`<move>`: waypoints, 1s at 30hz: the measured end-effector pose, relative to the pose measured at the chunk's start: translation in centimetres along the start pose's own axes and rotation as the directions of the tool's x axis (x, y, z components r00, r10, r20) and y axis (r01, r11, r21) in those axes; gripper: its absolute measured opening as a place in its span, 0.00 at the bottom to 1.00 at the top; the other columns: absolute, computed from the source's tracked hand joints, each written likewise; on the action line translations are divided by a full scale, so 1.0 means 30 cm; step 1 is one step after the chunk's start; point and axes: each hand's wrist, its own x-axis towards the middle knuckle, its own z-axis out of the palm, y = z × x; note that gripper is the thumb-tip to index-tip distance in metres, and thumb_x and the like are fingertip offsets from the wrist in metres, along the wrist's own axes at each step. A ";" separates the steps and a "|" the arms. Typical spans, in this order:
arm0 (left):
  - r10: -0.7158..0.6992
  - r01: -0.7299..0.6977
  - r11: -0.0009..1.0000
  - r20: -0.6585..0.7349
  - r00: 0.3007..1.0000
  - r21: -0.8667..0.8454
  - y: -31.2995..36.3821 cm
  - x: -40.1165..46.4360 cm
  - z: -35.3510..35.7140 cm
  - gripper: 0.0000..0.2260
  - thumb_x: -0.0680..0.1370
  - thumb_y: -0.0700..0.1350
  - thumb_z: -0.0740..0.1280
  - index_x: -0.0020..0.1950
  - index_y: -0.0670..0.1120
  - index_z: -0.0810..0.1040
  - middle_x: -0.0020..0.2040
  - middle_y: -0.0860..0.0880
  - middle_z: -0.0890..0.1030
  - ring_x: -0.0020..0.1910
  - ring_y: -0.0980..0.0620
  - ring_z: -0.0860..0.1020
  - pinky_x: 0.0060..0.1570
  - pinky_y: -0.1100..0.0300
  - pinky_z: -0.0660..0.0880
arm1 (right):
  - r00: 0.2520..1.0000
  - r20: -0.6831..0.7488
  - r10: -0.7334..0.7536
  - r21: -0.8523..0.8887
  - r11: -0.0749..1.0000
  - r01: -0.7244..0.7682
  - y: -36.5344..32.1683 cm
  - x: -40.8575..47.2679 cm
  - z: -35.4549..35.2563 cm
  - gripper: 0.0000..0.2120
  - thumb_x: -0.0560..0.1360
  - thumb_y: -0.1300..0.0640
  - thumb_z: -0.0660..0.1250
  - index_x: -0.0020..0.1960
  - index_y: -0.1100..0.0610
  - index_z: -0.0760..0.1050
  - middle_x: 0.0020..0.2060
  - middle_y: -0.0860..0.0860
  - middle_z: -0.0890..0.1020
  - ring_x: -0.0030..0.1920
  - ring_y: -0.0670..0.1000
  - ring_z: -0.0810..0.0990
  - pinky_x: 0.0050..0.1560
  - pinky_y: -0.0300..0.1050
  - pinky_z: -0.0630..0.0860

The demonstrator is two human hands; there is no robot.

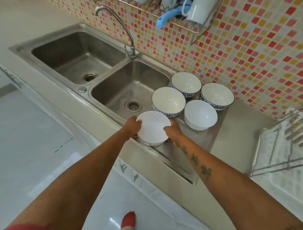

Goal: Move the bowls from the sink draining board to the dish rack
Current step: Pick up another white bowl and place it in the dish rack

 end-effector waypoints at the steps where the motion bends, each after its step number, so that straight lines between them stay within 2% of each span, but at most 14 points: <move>1: 0.004 -0.004 1.000 -0.006 1.000 0.010 -0.003 0.001 0.004 0.18 0.82 0.45 0.56 0.69 0.38 0.68 0.66 0.36 0.73 0.56 0.39 0.74 0.37 0.50 0.78 | 1.000 0.001 -0.005 0.002 1.000 0.005 0.001 0.002 -0.003 0.23 0.74 0.70 0.54 0.67 0.59 0.70 0.53 0.54 0.75 0.53 0.54 0.73 0.53 0.53 0.76; 5: 0.001 -0.001 1.000 -0.009 1.000 0.020 -0.010 0.014 0.020 0.18 0.83 0.43 0.55 0.71 0.38 0.67 0.67 0.36 0.72 0.63 0.37 0.74 0.32 0.56 0.76 | 1.000 0.019 0.019 0.026 0.999 -0.020 -0.004 0.005 -0.008 0.25 0.74 0.70 0.52 0.68 0.56 0.69 0.56 0.55 0.75 0.52 0.55 0.73 0.44 0.48 0.75; 8: -0.012 0.012 1.000 -0.005 1.000 0.021 -0.009 0.007 0.022 0.18 0.83 0.44 0.54 0.71 0.39 0.66 0.67 0.37 0.72 0.63 0.37 0.74 0.33 0.56 0.76 | 0.999 0.023 0.024 0.023 0.999 -0.025 -0.004 -0.003 -0.009 0.25 0.74 0.70 0.51 0.68 0.56 0.69 0.61 0.58 0.76 0.52 0.56 0.74 0.36 0.44 0.75; 12: -0.016 0.016 1.000 0.009 1.000 0.003 -0.001 -0.023 0.005 0.19 0.83 0.46 0.54 0.73 0.41 0.65 0.68 0.38 0.71 0.56 0.40 0.74 0.29 0.57 0.78 | 0.996 0.071 -0.055 -0.048 0.997 0.058 -0.033 -0.045 -0.040 0.26 0.74 0.70 0.51 0.69 0.55 0.69 0.60 0.57 0.77 0.55 0.56 0.75 0.46 0.50 0.77; 14: -0.014 0.015 0.999 0.013 1.000 -0.045 0.025 -0.054 -0.003 0.19 0.84 0.47 0.54 0.74 0.42 0.64 0.68 0.39 0.71 0.54 0.43 0.72 0.34 0.56 0.78 | 0.989 0.111 -0.100 -0.130 0.985 0.114 -0.067 -0.072 -0.075 0.25 0.75 0.69 0.52 0.70 0.57 0.67 0.59 0.56 0.75 0.55 0.54 0.73 0.48 0.47 0.75; 16: 0.025 -0.022 0.992 0.029 0.999 -0.121 0.066 -0.098 -0.021 0.19 0.84 0.47 0.53 0.74 0.43 0.64 0.69 0.40 0.70 0.55 0.44 0.71 0.42 0.53 0.78 | 0.984 0.119 -0.135 -0.186 0.970 0.156 -0.122 -0.099 -0.120 0.24 0.75 0.68 0.53 0.70 0.57 0.65 0.58 0.54 0.73 0.56 0.54 0.72 0.44 0.43 0.76; 18: 0.078 -0.054 0.975 0.104 0.992 -0.216 0.120 -0.138 -0.050 0.20 0.84 0.49 0.53 0.75 0.44 0.63 0.70 0.40 0.69 0.57 0.44 0.72 0.51 0.49 0.78 | 0.975 0.105 -0.197 -0.235 0.947 0.217 -0.188 -0.126 -0.173 0.24 0.74 0.67 0.54 0.69 0.56 0.66 0.58 0.55 0.75 0.57 0.57 0.75 0.41 0.46 0.79; 20: 0.107 -0.044 0.952 0.193 0.975 -0.304 0.203 -0.190 -0.084 0.23 0.83 0.55 0.55 0.75 0.46 0.63 0.71 0.39 0.69 0.59 0.42 0.74 0.56 0.45 0.77 | 0.958 0.089 -0.274 -0.239 0.927 0.287 -0.270 -0.175 -0.236 0.24 0.74 0.66 0.54 0.69 0.55 0.67 0.58 0.56 0.76 0.57 0.59 0.75 0.43 0.49 0.80; 23: 0.199 -0.065 0.923 0.326 0.924 -0.380 0.377 -0.289 -0.116 0.29 0.77 0.68 0.54 0.71 0.52 0.66 0.68 0.40 0.72 0.59 0.39 0.76 0.51 0.43 0.80 | 0.909 -0.013 -0.417 -0.248 0.882 0.401 -0.413 -0.285 -0.358 0.24 0.76 0.65 0.53 0.70 0.54 0.67 0.61 0.57 0.75 0.60 0.60 0.75 0.51 0.56 0.80; 24: 0.253 -0.101 0.913 0.356 0.899 -0.395 0.445 -0.328 -0.120 0.30 0.76 0.70 0.52 0.69 0.53 0.69 0.65 0.40 0.74 0.59 0.39 0.76 0.51 0.43 0.79 | 0.882 -0.044 -0.470 -0.248 0.860 0.446 -0.460 -0.337 -0.406 0.23 0.76 0.65 0.53 0.70 0.55 0.67 0.61 0.57 0.75 0.60 0.60 0.75 0.52 0.55 0.79; 26: 0.350 -0.161 0.888 0.406 0.844 -0.430 0.583 -0.419 -0.109 0.29 0.76 0.70 0.49 0.67 0.53 0.70 0.62 0.42 0.76 0.59 0.40 0.77 0.53 0.41 0.78 | 0.814 -0.096 -0.573 -0.248 0.805 0.538 -0.533 -0.434 -0.520 0.21 0.76 0.66 0.54 0.67 0.57 0.69 0.56 0.56 0.75 0.57 0.59 0.75 0.49 0.50 0.75; 28: 0.431 -0.203 0.868 0.484 0.761 -0.453 0.720 -0.511 -0.079 0.28 0.77 0.69 0.50 0.66 0.53 0.72 0.63 0.41 0.77 0.60 0.39 0.78 0.56 0.38 0.76 | 0.738 -0.160 -0.656 -0.256 0.750 0.610 -0.590 -0.548 -0.648 0.20 0.76 0.67 0.55 0.67 0.57 0.70 0.55 0.53 0.74 0.54 0.56 0.75 0.44 0.45 0.74; 30: 0.481 -0.226 0.856 0.554 0.680 -0.466 0.848 -0.612 -0.026 0.28 0.77 0.69 0.51 0.63 0.53 0.77 0.62 0.42 0.81 0.58 0.39 0.80 0.55 0.38 0.78 | 0.656 -0.240 -0.716 -0.274 0.698 0.662 -0.625 -0.660 -0.781 0.21 0.76 0.68 0.54 0.66 0.56 0.72 0.54 0.52 0.75 0.52 0.53 0.75 0.39 0.41 0.73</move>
